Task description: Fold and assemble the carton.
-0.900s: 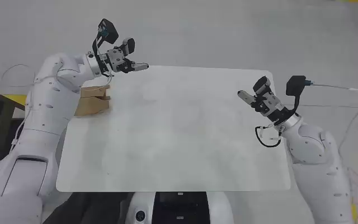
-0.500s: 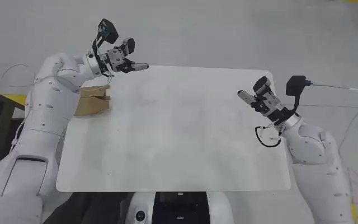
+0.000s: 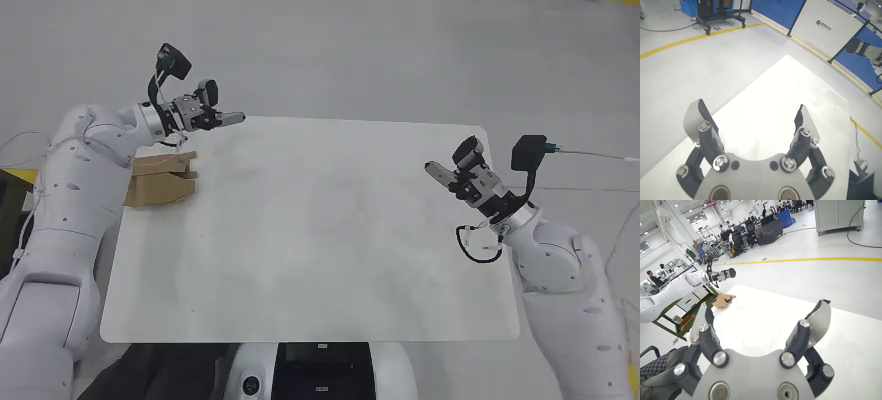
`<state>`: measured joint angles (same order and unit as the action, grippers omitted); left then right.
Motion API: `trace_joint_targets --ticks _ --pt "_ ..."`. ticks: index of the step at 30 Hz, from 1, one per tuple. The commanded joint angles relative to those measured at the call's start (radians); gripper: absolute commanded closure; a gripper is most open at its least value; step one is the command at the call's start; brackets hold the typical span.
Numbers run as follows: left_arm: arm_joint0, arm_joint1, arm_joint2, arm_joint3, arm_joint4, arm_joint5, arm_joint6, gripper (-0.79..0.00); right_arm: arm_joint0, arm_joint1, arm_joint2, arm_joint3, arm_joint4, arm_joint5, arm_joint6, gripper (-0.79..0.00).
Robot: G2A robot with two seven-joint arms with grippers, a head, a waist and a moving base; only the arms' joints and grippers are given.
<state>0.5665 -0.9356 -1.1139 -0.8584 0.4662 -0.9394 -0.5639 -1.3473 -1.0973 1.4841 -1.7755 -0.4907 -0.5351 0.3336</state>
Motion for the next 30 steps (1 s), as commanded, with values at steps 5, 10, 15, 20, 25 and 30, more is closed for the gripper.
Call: trace_joint_targets --ticks 5,10,15,20,25,30 --pt "-0.054 0.027 -0.054 0.166 -0.202 -0.024 -0.203 -0.785 0.0 0.0 0.0 0.0 0.0 0.0 0.0 -0.785" --pt "-0.068 0.065 -0.091 0.236 -0.311 -0.019 -0.298 -0.785 0.0 0.0 0.0 0.0 0.0 0.0 0.0 -0.785" --pt "-0.035 0.116 -0.089 0.225 -0.371 -0.015 -0.302 -0.785 0.0 0.0 0.0 0.0 0.0 0.0 0.0 -0.785" --pt "-0.02 0.136 -0.089 0.221 -0.406 -0.013 -0.304 -0.785 0.0 0.0 0.0 0.0 0.0 0.0 0.0 -0.785" --pt "-0.02 0.136 -0.089 0.221 -0.406 -0.013 -0.304 -0.785 0.0 0.0 0.0 0.0 0.0 0.0 0.0 -0.785" --pt "-0.02 0.136 -0.089 0.221 -0.406 -0.013 -0.304 -0.785 0.0 0.0 0.0 0.0 0.0 0.0 0.0 -0.785"
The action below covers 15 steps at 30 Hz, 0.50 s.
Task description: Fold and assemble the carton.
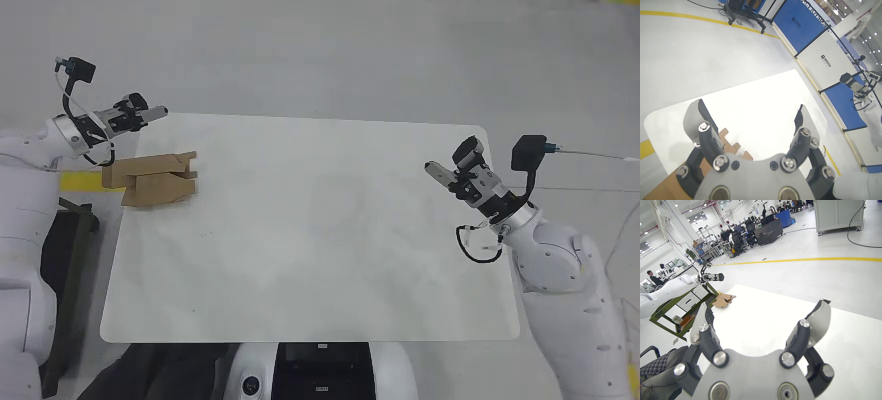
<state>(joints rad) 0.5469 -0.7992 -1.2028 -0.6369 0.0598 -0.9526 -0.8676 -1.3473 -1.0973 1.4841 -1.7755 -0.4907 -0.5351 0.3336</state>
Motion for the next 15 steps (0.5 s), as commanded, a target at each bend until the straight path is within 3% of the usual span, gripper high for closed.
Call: trace_joint_targets --ticks 1,10,15 --pt "0.0 0.0 0.0 0.0 0.0 0.0 0.0 -0.785 0.0 0.0 0.0 0.0 0.0 0.0 0.0 -0.785" --pt "0.01 0.0 0.0 -0.002 0.005 0.025 0.016 -0.785 0.0 0.0 0.0 0.0 0.0 0.0 0.0 -0.785" --pt "0.037 0.024 -0.03 0.003 0.052 0.056 0.026 -0.785 0.0 0.0 0.0 0.0 0.0 0.0 0.0 -0.785"
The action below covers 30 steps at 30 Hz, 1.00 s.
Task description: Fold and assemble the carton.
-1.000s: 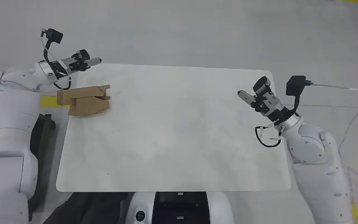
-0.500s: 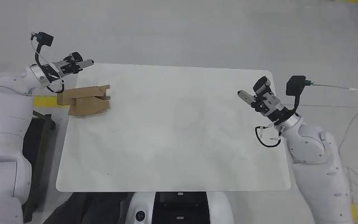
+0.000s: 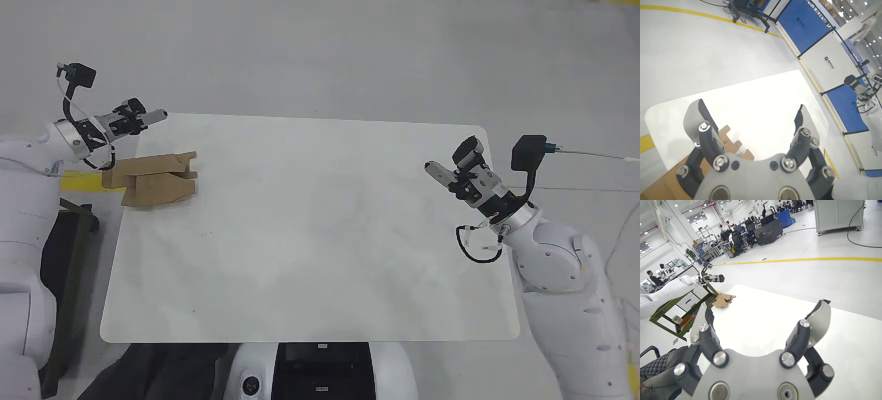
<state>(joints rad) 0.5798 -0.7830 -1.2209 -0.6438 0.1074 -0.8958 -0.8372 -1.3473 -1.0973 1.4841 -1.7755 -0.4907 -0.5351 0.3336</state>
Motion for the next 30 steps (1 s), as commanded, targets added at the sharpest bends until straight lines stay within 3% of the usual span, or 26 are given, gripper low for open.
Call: trace_joint_targets --ticks 1,9,14,23,30 --pt "0.008 0.016 -0.024 0.024 0.008 -0.001 -0.009 -0.785 0.0 0.0 0.0 0.0 0.0 0.0 0.0 -0.785" --pt "0.007 0.083 -0.118 0.142 0.046 -0.003 -0.06 -0.785 0.0 0.0 0.0 0.0 0.0 0.0 0.0 -0.785" --pt "0.007 0.108 -0.147 0.203 0.048 0.007 -0.076 -0.785 0.0 0.0 0.0 0.0 0.0 0.0 0.0 -0.785" --pt "0.016 0.115 -0.149 0.324 0.03 0.1 -0.087 -0.785 0.0 0.0 0.0 0.0 0.0 0.0 0.0 -0.785" --pt "0.021 0.108 -0.131 0.38 0.061 0.17 -0.034 -0.785 0.0 0.0 0.0 0.0 0.0 0.0 0.0 -0.785"
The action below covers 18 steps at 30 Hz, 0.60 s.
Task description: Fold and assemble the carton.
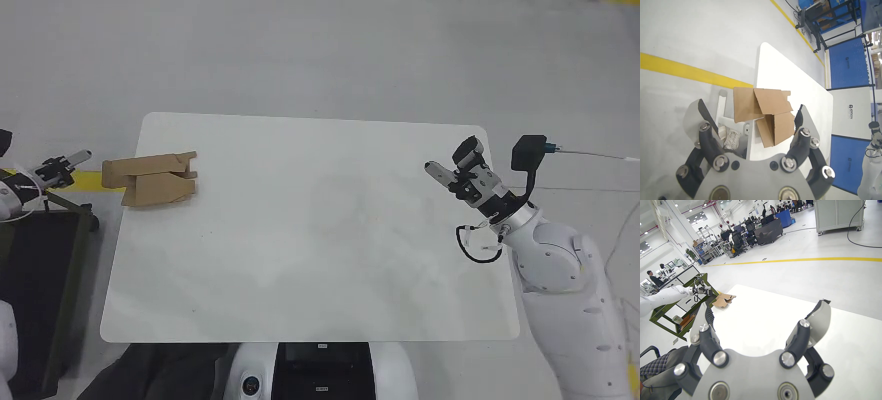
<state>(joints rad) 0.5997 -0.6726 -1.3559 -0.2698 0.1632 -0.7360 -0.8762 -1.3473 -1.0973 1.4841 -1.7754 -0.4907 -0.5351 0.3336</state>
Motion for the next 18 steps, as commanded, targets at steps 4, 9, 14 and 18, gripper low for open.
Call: trace_joint_targets --ticks 4,9,14,18 --pt "0.009 -0.018 0.018 0.02 0.003 0.041 0.024 -0.785 0.0 0.0 0.0 0.0 0.0 0.0 0.0 -0.785" --pt "0.018 -0.044 0.036 0.027 -0.005 0.083 0.058 -0.785 0.0 0.0 0.0 0.0 0.0 0.0 0.0 -0.785" --pt "0.015 -0.064 0.055 0.035 0.01 0.129 0.109 -0.754 0.0 0.0 0.0 0.0 0.0 0.0 0.0 -0.785" --pt "0.007 -0.075 0.06 0.044 0.004 0.146 0.121 -0.585 0.0 0.0 0.0 0.0 0.0 0.0 0.0 -0.785"
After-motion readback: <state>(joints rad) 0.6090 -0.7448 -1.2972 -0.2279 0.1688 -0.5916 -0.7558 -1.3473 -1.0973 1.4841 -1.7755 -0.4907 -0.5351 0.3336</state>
